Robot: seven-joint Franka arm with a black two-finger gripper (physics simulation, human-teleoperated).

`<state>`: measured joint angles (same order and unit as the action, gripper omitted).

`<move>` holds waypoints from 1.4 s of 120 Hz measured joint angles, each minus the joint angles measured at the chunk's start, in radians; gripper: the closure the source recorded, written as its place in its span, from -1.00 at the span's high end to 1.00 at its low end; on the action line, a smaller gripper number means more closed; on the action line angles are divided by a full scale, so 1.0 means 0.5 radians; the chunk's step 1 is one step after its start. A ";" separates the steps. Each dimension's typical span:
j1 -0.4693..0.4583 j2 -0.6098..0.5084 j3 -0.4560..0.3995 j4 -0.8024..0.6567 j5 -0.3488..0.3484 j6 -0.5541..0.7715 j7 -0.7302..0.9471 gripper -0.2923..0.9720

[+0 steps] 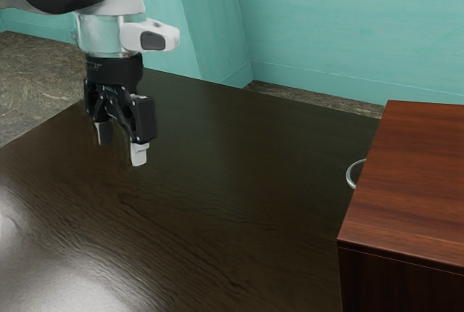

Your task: Pull the drawer handle with one arm to open the drawer

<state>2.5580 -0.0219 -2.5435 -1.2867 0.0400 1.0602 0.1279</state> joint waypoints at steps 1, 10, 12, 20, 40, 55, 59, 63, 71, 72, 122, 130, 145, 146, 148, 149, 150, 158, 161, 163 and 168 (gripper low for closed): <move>0.011 -0.001 -0.005 -0.003 0.001 0.032 0.004 0.54; 0.119 -0.045 -0.031 -0.018 0.006 0.264 0.041 0.54; 0.140 -0.049 -0.032 -0.019 0.006 0.304 0.047 0.54; 0.218 -0.057 -0.036 -0.021 0.008 0.429 0.060 0.54; 0.246 -0.042 -0.035 -0.026 -0.043 0.576 0.067 0.54; 0.163 -0.059 -0.033 -0.081 -0.171 0.703 0.041 0.54; 0.134 -0.064 -0.029 -0.110 -0.227 0.759 0.034 0.54; 0.113 -0.065 -0.025 -0.150 -0.295 0.820 0.026 0.54; 0.103 -0.062 -0.017 -0.236 -0.449 0.938 0.006 0.54; 0.106 -0.062 -0.017 -0.242 -0.469 0.952 0.004 0.54; 0.200 -0.233 -0.015 -0.345 -1.304 1.416 -0.083 0.54; 0.189 -0.271 -0.023 -0.345 -1.346 1.445 -0.092 0.54; 0.194 -0.339 -0.051 -0.385 -1.389 1.494 -0.106 0.54; 0.196 -0.341 -0.056 -0.392 -1.393 1.498 -0.107 0.54; 0.196 -0.342 -0.064 -0.407 -1.400 1.507 -0.109 0.54; 0.196 -0.344 -0.068 -0.413 -1.403 1.511 -0.110 0.54; 0.195 -0.345 -0.072 -0.418 -1.407 1.515 -0.111 0.54; 0.198 -0.362 -0.114 -0.440 -1.438 1.553 -0.117 0.54; 0.196 -0.377 -0.126 -0.444 -1.449 1.565 -0.119 0.54; 0.196 -0.387 -0.134 -0.445 -1.458 1.573 -0.120 0.54; 0.195 -0.411 -0.148 -0.446 -1.479 1.589 -0.123 0.54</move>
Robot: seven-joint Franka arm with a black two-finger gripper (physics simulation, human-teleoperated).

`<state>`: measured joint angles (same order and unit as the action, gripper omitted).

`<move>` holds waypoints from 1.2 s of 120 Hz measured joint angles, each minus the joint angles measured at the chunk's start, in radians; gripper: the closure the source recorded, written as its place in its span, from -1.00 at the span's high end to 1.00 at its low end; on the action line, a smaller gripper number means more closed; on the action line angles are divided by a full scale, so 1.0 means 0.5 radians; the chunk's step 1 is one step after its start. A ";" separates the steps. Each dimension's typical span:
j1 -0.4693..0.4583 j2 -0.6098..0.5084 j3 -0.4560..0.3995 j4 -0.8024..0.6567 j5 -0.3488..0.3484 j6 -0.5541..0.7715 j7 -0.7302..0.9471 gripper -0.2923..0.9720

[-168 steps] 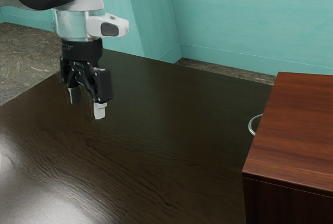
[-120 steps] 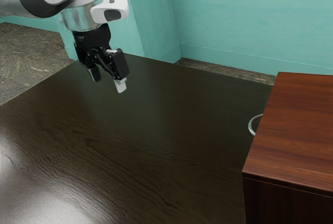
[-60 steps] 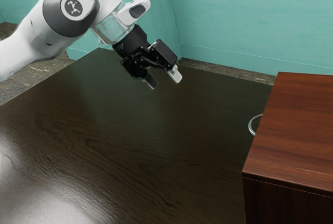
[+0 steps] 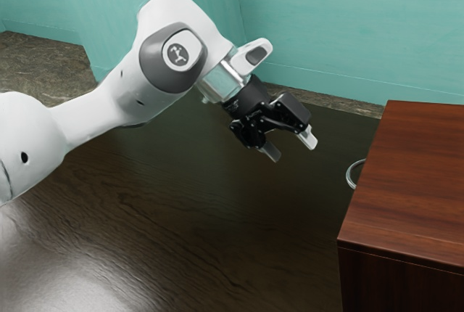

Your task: Pull the drawer handle with one arm to open the drawer

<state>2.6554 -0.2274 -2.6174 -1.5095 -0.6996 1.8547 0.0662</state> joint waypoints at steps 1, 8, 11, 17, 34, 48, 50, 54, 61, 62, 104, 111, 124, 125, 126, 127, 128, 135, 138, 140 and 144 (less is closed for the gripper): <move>0.000 -0.005 -0.002 0.000 -0.004 0.003 -0.001 0.54; 0.006 -0.040 -0.021 0.002 -0.030 0.023 -0.004 0.54; 0.013 -0.056 -0.036 0.009 -0.040 0.031 -0.006 0.54; 0.025 -0.088 -0.059 0.021 -0.058 0.043 -0.008 0.54; 0.072 -0.177 -0.108 0.072 -0.106 0.064 -0.013 0.54; 0.262 -0.238 -0.311 0.123 -0.122 0.073 -0.015 0.54; 0.273 -0.247 -0.321 0.132 -0.123 0.074 -0.016 0.54; 0.286 -0.258 -0.334 0.145 -0.126 0.076 -0.016 0.54; 0.297 -0.274 -0.345 0.174 -0.136 0.078 -0.017 0.54; 0.298 -0.277 -0.346 0.178 -0.138 0.078 -0.017 0.54; 0.373 -0.424 -0.433 0.333 -0.240 0.084 -0.023 0.54; 0.385 -0.428 -0.450 0.335 -0.251 0.084 -0.024 0.54; 0.382 -0.426 -0.471 0.331 -0.264 0.085 -0.027 0.54; 0.381 -0.426 -0.472 0.330 -0.264 0.085 -0.027 0.54; 0.380 -0.426 -0.472 0.330 -0.264 0.085 -0.028 0.54; 0.380 -0.425 -0.473 0.329 -0.264 0.085 -0.028 0.54; 0.379 -0.425 -0.474 0.328 -0.265 0.085 -0.028 0.54; 0.379 -0.416 -0.475 0.318 -0.263 0.083 -0.030 0.54; 0.379 -0.407 -0.475 0.308 -0.261 0.082 -0.031 0.54; 0.381 -0.400 -0.475 0.300 -0.259 0.081 -0.031 0.54; 0.385 -0.391 -0.475 0.286 -0.255 0.080 -0.032 0.54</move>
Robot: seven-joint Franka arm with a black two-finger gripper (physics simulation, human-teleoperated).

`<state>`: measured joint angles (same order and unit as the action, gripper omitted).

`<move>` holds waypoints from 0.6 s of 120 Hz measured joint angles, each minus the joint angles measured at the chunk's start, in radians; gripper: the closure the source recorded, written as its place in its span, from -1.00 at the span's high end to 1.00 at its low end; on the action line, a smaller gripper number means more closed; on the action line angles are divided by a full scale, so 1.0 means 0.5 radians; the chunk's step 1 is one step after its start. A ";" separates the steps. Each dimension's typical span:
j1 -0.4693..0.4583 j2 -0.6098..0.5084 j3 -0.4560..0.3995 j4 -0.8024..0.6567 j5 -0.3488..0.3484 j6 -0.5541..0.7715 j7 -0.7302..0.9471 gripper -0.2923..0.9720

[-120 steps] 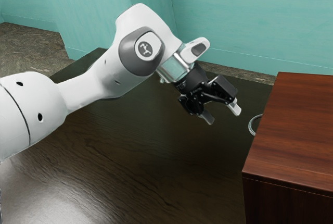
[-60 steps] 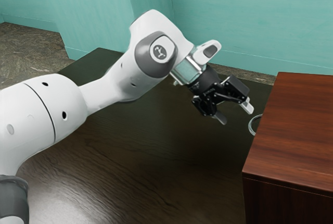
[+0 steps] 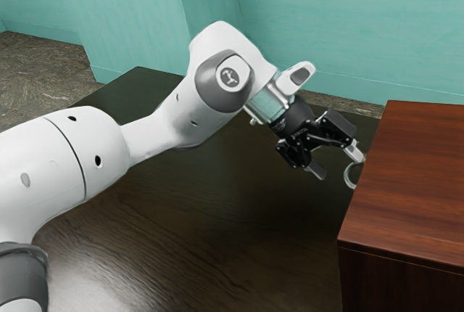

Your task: Pull the drawer handle with one arm to open the drawer

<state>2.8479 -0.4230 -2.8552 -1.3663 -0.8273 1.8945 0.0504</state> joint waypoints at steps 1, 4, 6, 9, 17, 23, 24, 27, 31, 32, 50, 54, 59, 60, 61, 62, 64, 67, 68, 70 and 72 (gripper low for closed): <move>0.001 0.002 0.000 -0.003 0.001 0.000 0.000 0.54; 0.001 0.006 0.000 -0.015 0.003 -0.001 -0.001 0.54; 0.001 0.009 -0.001 -0.022 0.004 -0.001 -0.001 0.54; 0.001 0.015 0.000 -0.029 0.005 -0.002 -0.001 0.54; 0.002 0.031 -0.001 -0.043 0.009 -0.005 -0.003 0.54; 0.003 0.046 0.000 -0.063 0.012 -0.007 -0.003 0.54; 0.003 0.047 0.000 -0.066 0.013 -0.007 -0.003 0.54; 0.003 0.051 0.000 -0.076 0.014 -0.008 -0.004 0.54; 0.002 0.055 0.000 -0.090 0.015 -0.009 -0.004 0.54; 0.002 0.055 -0.001 -0.092 0.015 -0.009 -0.004 0.54; 0.002 0.113 0.000 -0.176 0.030 -0.007 -0.004 0.54; 0.003 0.123 0.001 -0.187 0.035 -0.007 -0.004 0.54; 0.003 0.132 0.001 -0.195 0.039 -0.006 -0.004 0.54; 0.003 0.134 0.001 -0.196 0.040 -0.006 -0.004 0.54; 0.003 0.135 0.001 -0.199 0.041 -0.005 -0.004 0.54; 0.003 0.136 0.001 -0.202 0.042 -0.005 -0.004 0.54; 0.003 0.139 0.001 -0.208 0.043 -0.005 -0.004 0.54; 0.003 0.144 0.001 -0.217 0.046 -0.004 -0.004 0.54; 0.003 0.145 0.001 -0.219 0.047 -0.003 -0.004 0.54; 0.003 0.148 0.001 -0.223 0.053 -0.003 -0.005 0.54; 0.003 0.151 0.001 -0.227 0.058 -0.002 -0.005 0.54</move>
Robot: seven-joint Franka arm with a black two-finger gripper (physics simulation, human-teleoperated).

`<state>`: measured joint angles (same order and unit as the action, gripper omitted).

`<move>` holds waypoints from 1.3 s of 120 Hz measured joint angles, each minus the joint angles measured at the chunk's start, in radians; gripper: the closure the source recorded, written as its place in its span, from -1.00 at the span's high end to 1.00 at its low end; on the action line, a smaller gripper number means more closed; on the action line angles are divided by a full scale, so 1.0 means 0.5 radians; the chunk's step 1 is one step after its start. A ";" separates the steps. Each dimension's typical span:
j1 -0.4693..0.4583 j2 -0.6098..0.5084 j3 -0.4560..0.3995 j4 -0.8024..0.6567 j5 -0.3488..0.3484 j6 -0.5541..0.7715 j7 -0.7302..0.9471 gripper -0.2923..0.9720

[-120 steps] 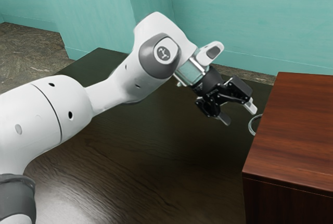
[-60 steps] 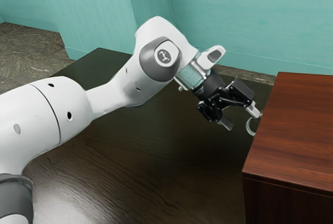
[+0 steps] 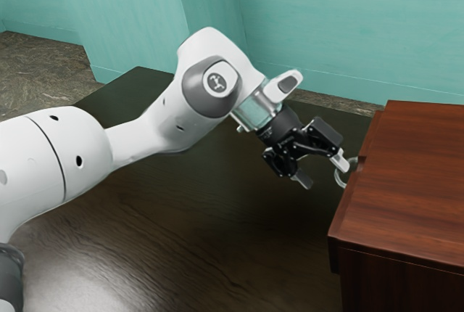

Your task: Pull the drawer handle with one arm to open the drawer

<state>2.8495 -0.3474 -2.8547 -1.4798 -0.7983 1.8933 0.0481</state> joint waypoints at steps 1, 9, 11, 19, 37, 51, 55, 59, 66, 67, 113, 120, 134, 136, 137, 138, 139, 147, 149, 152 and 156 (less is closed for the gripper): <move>0.000 0.001 0.000 -0.002 0.002 0.000 0.000 0.54; 0.000 0.007 0.002 -0.010 0.023 0.002 0.000 0.54; 0.000 0.008 0.002 -0.012 0.027 0.003 -0.001 0.54; 0.000 0.012 0.003 -0.018 0.044 0.004 -0.001 0.54; 0.022 0.094 0.006 -0.093 0.084 0.007 -0.002 0.54; 0.042 0.124 0.007 -0.136 0.117 0.021 -0.003 0.54; 0.045 0.126 0.007 -0.144 0.127 0.025 -0.003 0.54; 0.050 0.128 0.006 -0.150 0.138 0.028 -0.003 0.54; 0.064 0.129 0.004 -0.156 0.158 0.033 -0.004 0.54; 0.066 0.129 0.004 -0.156 0.161 0.034 -0.004 0.54; 0.103 0.184 0.005 -0.228 0.249 0.045 -0.007 0.54; 0.105 0.208 0.006 -0.252 0.264 0.046 -0.007 0.54; 0.109 0.254 0.008 -0.285 0.285 0.047 -0.007 0.54; 0.109 0.257 0.008 -0.286 0.287 0.047 -0.007 0.54; 0.109 0.258 0.008 -0.287 0.288 0.047 -0.007 0.54; 0.109 0.259 0.008 -0.287 0.289 0.047 -0.007 0.54; 0.110 0.259 0.008 -0.288 0.292 0.047 -0.007 0.54; 0.111 0.267 0.008 -0.290 0.315 0.048 -0.008 0.54; 0.111 0.268 0.008 -0.289 0.323 0.048 -0.008 0.54; 0.112 0.269 0.009 -0.289 0.335 0.048 -0.007 0.54; 0.113 0.269 0.010 -0.290 0.351 0.051 -0.007 0.54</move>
<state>2.9058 -0.2127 -2.8499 -1.6247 -0.6227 1.9190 0.0444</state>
